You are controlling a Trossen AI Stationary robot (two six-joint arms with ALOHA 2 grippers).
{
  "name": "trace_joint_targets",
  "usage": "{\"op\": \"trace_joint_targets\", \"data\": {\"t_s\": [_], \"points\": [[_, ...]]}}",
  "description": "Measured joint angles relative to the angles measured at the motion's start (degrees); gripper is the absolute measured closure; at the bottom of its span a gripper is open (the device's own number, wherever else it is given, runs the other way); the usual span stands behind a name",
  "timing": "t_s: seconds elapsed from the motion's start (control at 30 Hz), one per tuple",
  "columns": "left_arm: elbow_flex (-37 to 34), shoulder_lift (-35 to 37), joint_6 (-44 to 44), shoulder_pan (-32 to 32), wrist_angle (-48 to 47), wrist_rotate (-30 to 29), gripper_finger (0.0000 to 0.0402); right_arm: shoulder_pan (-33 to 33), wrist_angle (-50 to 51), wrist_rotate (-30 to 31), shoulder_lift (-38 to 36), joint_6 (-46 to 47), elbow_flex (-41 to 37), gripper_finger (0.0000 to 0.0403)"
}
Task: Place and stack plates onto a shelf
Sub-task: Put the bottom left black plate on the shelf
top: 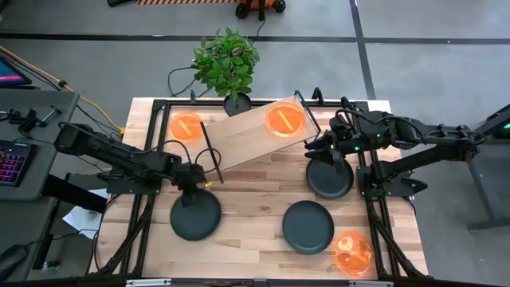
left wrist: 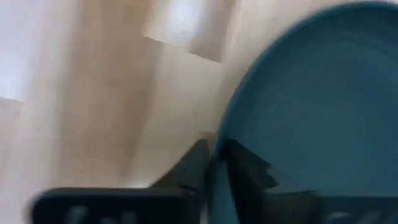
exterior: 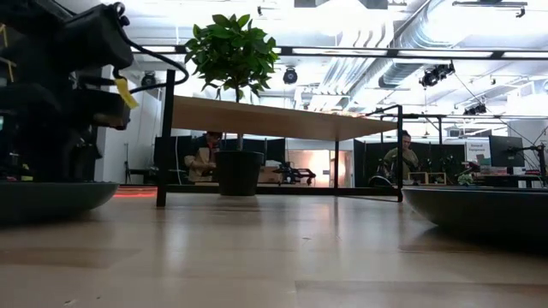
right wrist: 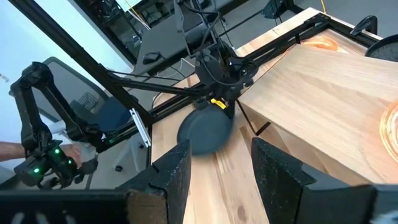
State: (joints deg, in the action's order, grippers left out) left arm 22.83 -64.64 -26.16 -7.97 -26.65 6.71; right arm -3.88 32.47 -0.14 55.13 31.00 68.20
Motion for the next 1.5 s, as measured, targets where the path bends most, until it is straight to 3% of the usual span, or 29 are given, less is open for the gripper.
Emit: {"op": "trace_joint_targets", "data": {"t_s": [0.07, 0.27, 0.5, 0.57, 0.67, 0.77, 0.9, 1.23, 1.5], "points": [[0.42, 0.31, -1.48, 0.00, 0.45, 2.79, 0.0389, 0.00, 0.02, 0.00, 0.00, -0.02, 0.00, 0.0252], [6.09, 4.05, -5.63, 0.02, -4.34, 8.40, 0.0397, 0.00, -0.02, -0.02, 0.00, -0.06, 0.00, 0.0252], [23.78, 10.28, -13.26, 0.07, -16.18, 18.21, 0.0399, 0.00, -0.04, 0.00, 0.00, -0.04, 0.00, 0.0252], [30.31, 10.74, -13.90, 0.85, -16.23, 17.08, 0.0399, 0.00, -0.04, 0.45, 0.00, -0.04, 0.00, 0.0252], [39.38, 9.57, -10.52, 3.79, -16.18, 10.53, 0.0400, 0.00, -0.04, 1.47, 0.00, -0.29, 0.00, 0.0252], [47.05, 6.21, -5.62, 9.61, -17.16, 4.83, 0.0400, 0.00, -0.09, 2.42, 0.00, -1.06, 0.00, 0.0252], [53.86, 0.11, 1.89, 19.24, -20.80, 3.48, 0.0400, -0.01, -0.19, 3.80, 0.00, -1.44, 0.00, 0.0252], [56.06, -13.35, 13.02, 36.63, -26.31, 3.37, 0.0401, 0.00, -0.22, 3.98, 0.00, -1.03, 0.00, 0.0252], [56.09, -17.51, 15.90, 41.70, -28.70, 3.02, 0.0401, 0.00, -0.22, 3.96, 0.00, -1.04, 0.00, 0.0252]]}}
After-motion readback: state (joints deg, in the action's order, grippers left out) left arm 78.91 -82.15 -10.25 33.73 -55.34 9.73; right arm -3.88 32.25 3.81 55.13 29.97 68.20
